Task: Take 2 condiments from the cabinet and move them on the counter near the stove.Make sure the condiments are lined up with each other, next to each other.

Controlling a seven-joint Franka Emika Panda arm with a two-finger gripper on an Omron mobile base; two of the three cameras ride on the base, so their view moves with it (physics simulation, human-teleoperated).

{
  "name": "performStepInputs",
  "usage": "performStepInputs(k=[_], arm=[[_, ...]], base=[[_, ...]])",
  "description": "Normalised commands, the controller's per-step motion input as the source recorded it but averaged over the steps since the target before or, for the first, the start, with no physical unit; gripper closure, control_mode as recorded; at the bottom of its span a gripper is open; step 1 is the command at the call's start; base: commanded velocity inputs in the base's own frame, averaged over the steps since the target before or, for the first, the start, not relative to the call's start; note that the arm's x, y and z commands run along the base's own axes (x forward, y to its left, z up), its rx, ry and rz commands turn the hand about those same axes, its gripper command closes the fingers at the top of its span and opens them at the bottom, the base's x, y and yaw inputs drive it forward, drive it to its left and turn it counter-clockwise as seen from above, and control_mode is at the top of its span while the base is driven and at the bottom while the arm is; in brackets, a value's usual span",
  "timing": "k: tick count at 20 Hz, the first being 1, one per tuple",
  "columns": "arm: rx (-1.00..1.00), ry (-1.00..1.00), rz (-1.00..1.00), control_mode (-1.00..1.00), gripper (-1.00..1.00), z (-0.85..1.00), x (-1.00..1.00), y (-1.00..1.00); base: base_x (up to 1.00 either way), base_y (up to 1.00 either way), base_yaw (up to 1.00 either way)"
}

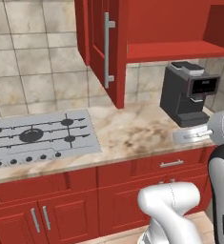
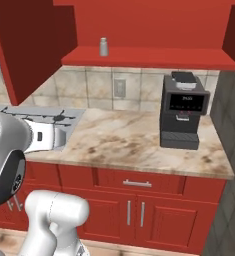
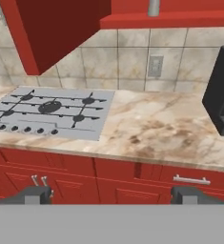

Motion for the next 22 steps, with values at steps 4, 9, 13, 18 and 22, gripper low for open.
performStepInputs(k=[4, 9, 13, 18, 22], arm=[[0.00, 0.00, 0.00, 1.00, -1.00, 0.00, 0.00, 0.00], [0.00, 0.00, 0.00, 1.00, -1.00, 0.00, 0.00, 0.00], [0.00, 0.00, 0.00, 1.00, -1.00, 0.00, 0.00, 0.00], [0.00, 0.00, 0.00, 1.00, -1.00, 0.00, 0.00, 0.00], [0.00, 0.00, 0.00, 1.00, -1.00, 0.00, 0.00, 0.00]], base=[[0.51, -0.16, 0.00], [0.53, -0.06, 0.00], [0.48, -0.16, 0.00], [0.47, -0.22, 0.00], [0.48, -0.19, 0.00]])
